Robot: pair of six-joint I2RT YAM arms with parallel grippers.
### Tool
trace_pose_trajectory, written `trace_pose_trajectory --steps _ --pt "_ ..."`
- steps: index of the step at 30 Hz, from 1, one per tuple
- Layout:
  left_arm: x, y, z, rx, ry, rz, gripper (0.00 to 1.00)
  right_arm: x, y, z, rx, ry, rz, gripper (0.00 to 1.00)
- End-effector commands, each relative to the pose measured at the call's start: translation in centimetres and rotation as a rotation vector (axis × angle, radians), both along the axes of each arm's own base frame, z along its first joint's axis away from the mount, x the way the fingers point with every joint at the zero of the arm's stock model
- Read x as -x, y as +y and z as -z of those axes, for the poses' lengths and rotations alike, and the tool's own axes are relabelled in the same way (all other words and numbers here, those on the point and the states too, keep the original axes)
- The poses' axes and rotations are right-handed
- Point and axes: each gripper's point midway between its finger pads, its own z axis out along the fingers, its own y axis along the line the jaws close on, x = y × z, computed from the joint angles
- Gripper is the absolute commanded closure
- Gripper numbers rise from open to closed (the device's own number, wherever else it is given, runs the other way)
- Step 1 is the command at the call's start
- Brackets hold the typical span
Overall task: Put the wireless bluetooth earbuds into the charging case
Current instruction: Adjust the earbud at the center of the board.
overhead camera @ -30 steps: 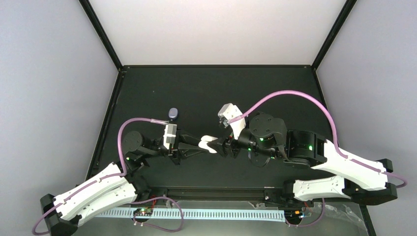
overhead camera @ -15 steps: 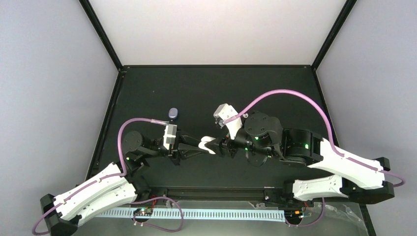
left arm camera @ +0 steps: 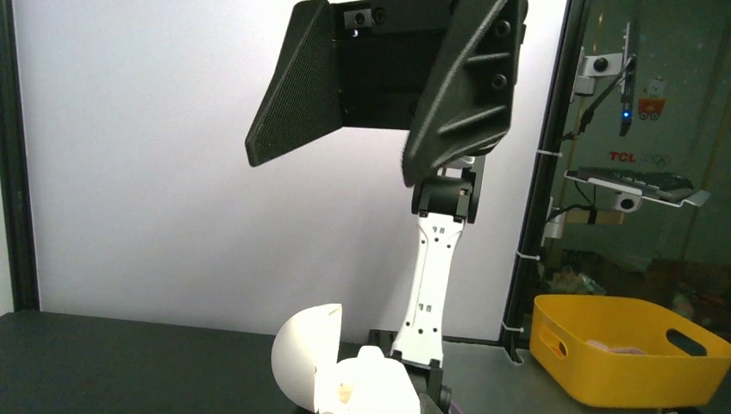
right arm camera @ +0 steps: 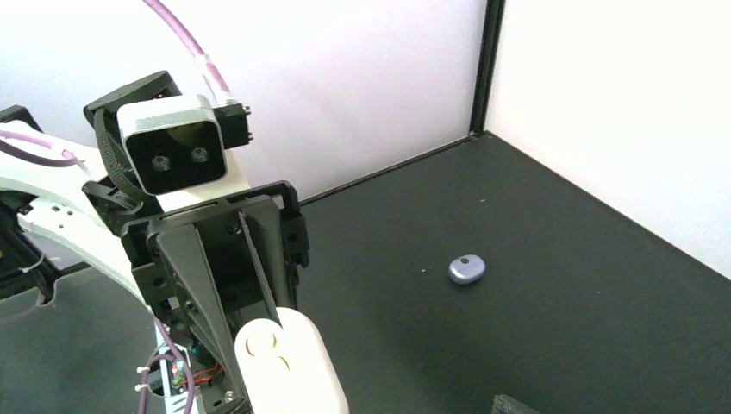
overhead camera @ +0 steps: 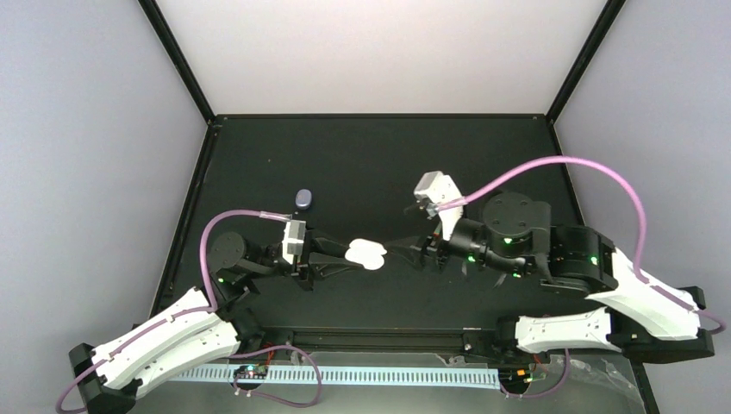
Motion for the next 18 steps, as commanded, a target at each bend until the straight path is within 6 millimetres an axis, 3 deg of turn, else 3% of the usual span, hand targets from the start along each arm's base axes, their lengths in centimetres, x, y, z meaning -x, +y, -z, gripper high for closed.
trace_pose_trajectory --steps 1,4,9,16,18 --pt "0.2 0.6 -1.6 0.041 -0.042 -0.022 0.98 -1.7 -2.9 0.6 0.028 -0.033 0.130 0.28" --pt "0.1 0.9 -1.9 0.051 -0.051 -0.046 0.98 -4.7 -5.1 2.2 -0.006 -0.001 0.285 0.28" --pt "0.1 1.5 -2.1 0.057 -0.053 -0.071 0.98 -12.3 -8.8 7.9 -0.139 0.157 0.536 0.29" --pt "0.1 1.7 -0.3 0.016 -0.029 -0.086 0.98 -20.9 -11.8 20.6 -0.274 0.432 0.780 0.36" --pt "0.1 1.8 0.0 0.003 -0.033 -0.089 0.99 -23.2 -12.0 23.3 -0.243 0.451 0.843 0.40"
